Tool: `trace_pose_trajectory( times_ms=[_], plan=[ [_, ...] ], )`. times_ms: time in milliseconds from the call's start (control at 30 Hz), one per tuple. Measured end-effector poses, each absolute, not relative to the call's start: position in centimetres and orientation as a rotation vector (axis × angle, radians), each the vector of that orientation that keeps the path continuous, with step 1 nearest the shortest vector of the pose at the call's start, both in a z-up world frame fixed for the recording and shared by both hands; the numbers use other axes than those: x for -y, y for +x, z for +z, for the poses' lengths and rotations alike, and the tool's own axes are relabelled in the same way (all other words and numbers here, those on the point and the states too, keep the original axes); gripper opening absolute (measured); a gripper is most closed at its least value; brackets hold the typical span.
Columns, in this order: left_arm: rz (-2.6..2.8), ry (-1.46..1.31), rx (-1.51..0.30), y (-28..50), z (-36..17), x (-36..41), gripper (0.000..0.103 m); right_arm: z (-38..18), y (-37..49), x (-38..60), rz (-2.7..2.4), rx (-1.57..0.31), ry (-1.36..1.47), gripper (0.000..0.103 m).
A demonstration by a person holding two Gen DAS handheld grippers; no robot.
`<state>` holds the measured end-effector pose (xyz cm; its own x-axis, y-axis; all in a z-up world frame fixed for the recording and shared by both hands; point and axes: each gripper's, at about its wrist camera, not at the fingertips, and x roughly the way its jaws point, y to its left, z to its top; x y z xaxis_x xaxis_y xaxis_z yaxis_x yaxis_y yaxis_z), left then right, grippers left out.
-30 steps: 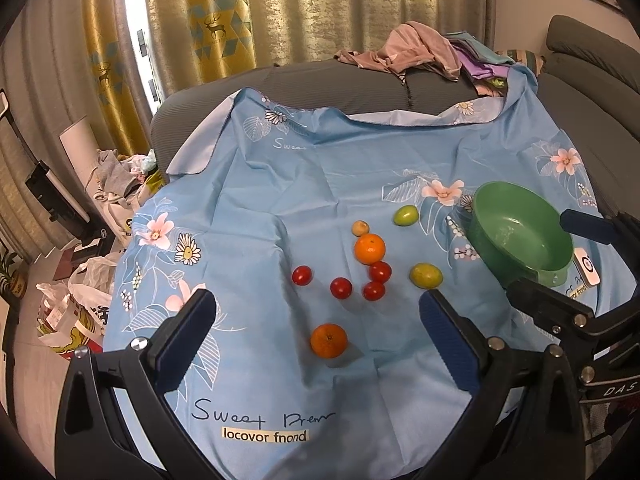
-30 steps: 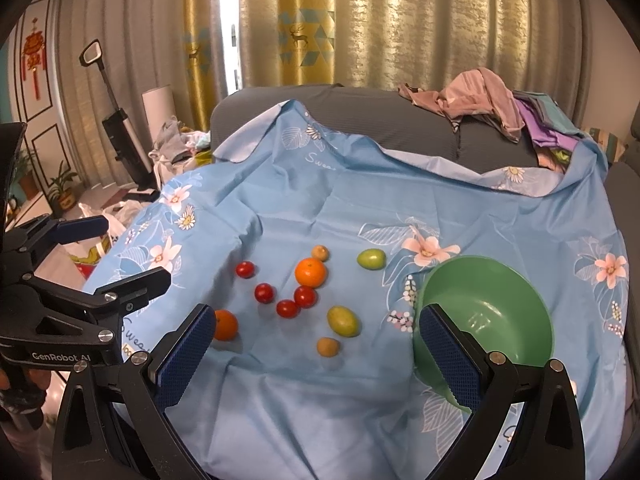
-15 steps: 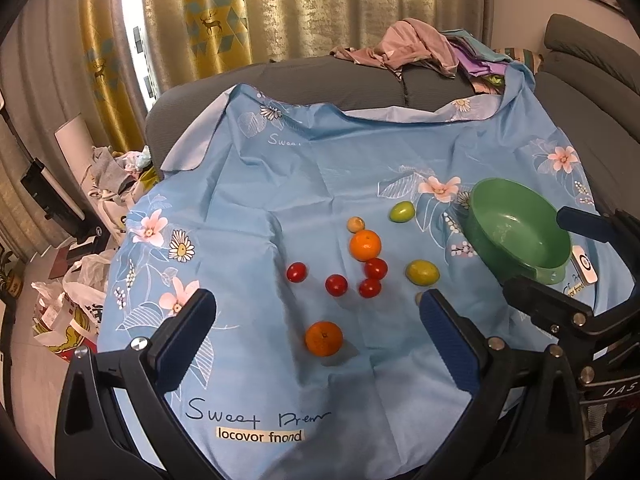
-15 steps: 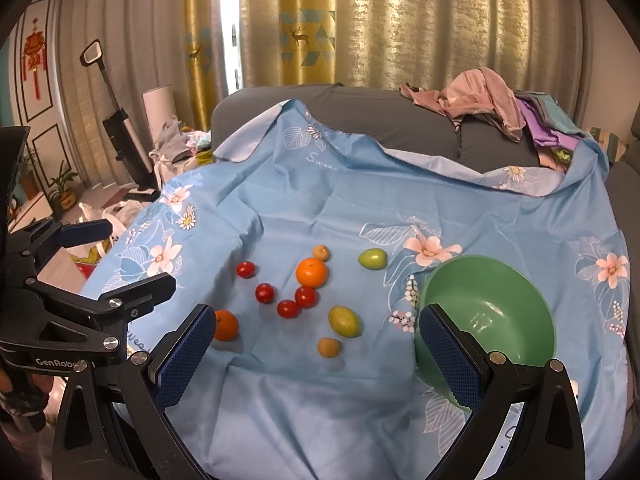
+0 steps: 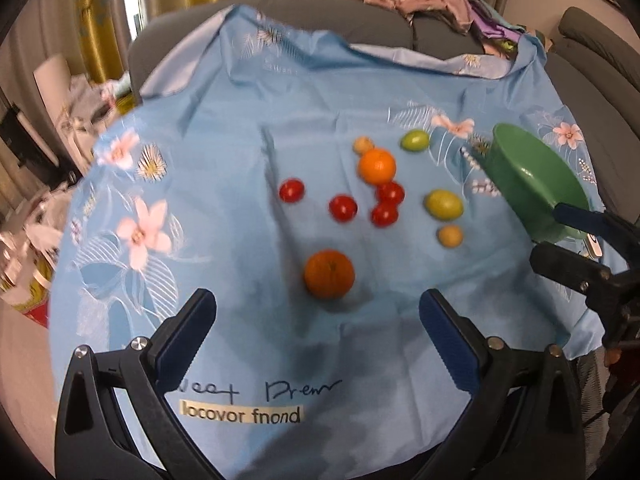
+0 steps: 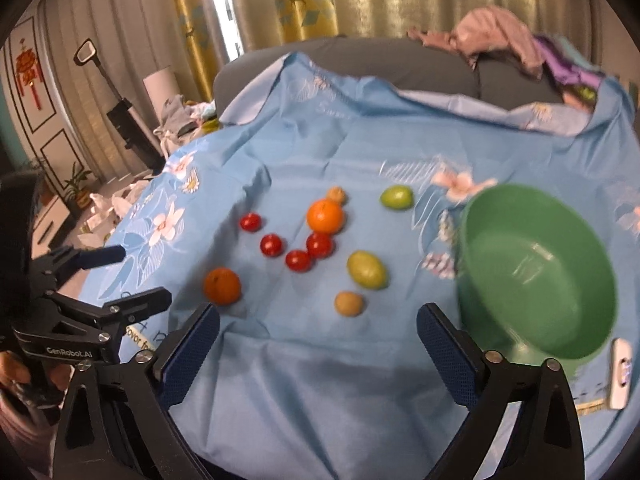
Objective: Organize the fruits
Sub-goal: 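Grasp the large orange with the left tool while the right tool grasps another orange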
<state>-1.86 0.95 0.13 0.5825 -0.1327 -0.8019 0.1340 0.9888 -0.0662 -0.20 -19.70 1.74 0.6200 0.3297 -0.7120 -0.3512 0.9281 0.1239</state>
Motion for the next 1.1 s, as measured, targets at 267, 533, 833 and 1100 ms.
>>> trace_pose_trajectory(
  times_ms=[267,533,833,1100],
  plan=[
    [-0.195,0.030,-0.947,-0.2,-1.9,-0.2,0.087,-0.5,1.9,19.5,0.435,-0.851,0.028,0.094],
    [-0.266,0.096,-0.955,1.6,-3.5,0.5,0.061,-1.3,4.7,19.1,0.434,-0.869,0.029,0.084],
    [-0.294,0.141,-1.013,3.1,-5.6,0.7,0.045,-1.7,8.2,18.2,0.429,-0.868,-0.002,0.084],
    [-0.294,0.156,-1.016,3.8,-5.9,0.8,0.042,-3.2,12.4,16.5,0.418,-0.933,-0.021,0.083]
  ],
)
